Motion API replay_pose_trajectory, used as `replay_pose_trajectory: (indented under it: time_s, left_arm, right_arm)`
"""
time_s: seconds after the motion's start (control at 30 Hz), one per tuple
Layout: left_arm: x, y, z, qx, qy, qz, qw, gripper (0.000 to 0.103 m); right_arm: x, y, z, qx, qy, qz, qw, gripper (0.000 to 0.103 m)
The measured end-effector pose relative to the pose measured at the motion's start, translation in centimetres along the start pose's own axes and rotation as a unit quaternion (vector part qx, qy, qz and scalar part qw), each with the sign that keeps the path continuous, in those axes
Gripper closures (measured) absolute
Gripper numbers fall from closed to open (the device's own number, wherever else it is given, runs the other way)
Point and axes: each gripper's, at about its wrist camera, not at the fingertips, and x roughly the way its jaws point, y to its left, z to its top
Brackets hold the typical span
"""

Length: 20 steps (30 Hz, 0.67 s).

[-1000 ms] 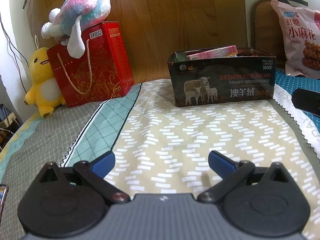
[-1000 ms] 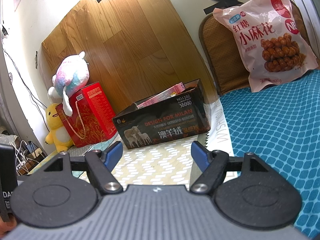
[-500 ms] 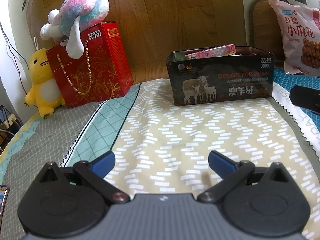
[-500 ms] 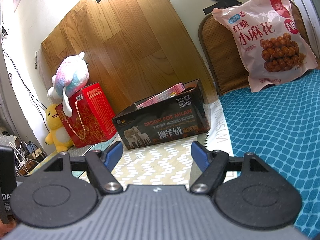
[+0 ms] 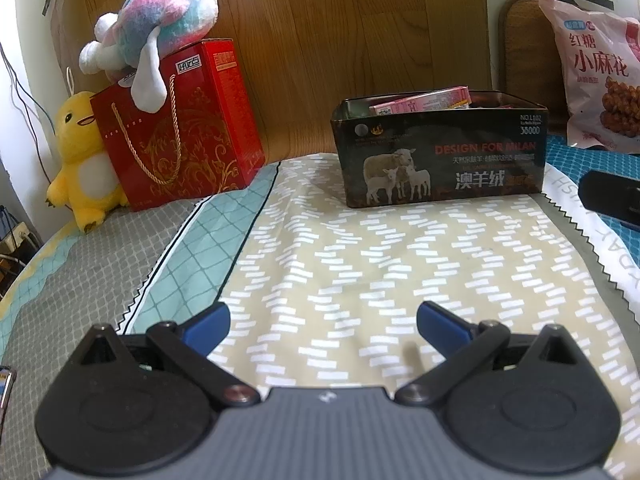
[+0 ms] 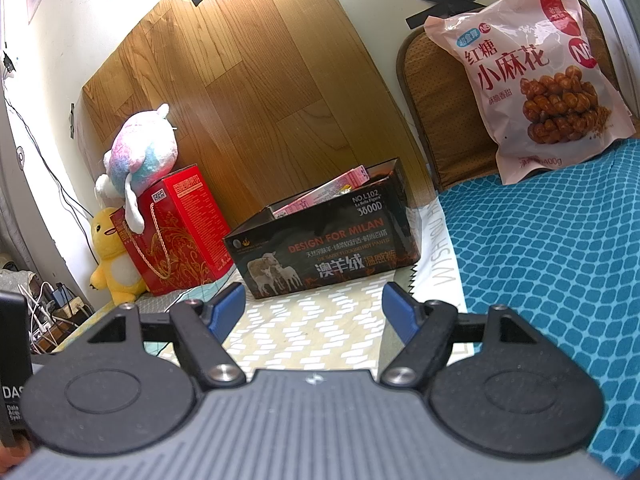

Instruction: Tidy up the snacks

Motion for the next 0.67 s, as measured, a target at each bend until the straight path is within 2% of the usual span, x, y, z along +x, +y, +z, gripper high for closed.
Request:
replay_pose_trajectory:
  time_s: [0.37, 0.67]
  left_arm:
    - [0.0, 0.04, 0.1, -0.002, 0.002, -0.002, 1.0, 0.0]
    - [-0.09, 0.25, 0.14, -0.008, 0.002, -0.021, 0.9998, 0.0]
  right_arm:
    - [0.01, -0.01, 0.01, 0.0, 0.0, 0.0, 1.0, 0.026]
    - [-0.03, 0.0, 0.0, -0.001, 0.0, -0.001, 1.0, 0.026]
